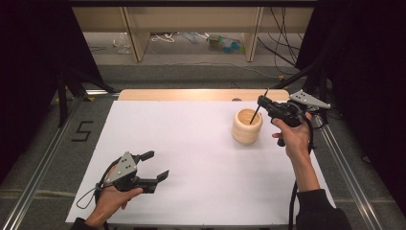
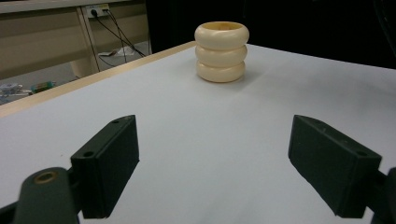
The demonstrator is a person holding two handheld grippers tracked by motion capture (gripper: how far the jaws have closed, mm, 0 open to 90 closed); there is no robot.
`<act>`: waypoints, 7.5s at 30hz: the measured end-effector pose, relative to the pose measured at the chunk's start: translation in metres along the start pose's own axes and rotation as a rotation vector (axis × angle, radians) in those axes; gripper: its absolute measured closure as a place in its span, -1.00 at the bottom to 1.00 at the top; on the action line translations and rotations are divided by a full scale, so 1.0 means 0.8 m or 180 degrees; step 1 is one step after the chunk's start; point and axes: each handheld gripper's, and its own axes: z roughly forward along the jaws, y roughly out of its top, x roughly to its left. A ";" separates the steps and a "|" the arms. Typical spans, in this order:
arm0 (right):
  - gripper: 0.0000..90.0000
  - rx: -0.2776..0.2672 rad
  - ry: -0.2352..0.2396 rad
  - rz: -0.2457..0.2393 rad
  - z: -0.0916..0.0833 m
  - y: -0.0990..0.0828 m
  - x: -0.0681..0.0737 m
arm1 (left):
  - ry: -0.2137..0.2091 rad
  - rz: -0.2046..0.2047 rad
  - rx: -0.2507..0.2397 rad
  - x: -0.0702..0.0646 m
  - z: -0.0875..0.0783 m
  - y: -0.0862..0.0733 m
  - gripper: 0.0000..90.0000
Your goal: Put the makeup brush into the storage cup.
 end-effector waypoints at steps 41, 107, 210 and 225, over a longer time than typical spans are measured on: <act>0.89 0.0076 -0.0187 0.0082 0.042 -0.011 -0.035 | 0.0001 0.0003 -0.0001 -0.001 0.000 0.001 -0.64; -0.36 0.0307 -0.0038 -0.0183 -0.008 -0.010 0.060 | 0.0008 -0.0002 -0.0013 0.000 -0.001 0.002 -0.64; -0.64 0.0521 0.0243 -0.0465 -0.111 -0.142 0.106 | 0.0021 0.0018 -0.0039 0.004 -0.002 0.002 -0.64; -0.64 0.0462 0.0292 -0.0492 -0.112 -0.142 0.110 | 0.0015 0.0016 -0.0042 0.004 -0.002 0.002 -0.64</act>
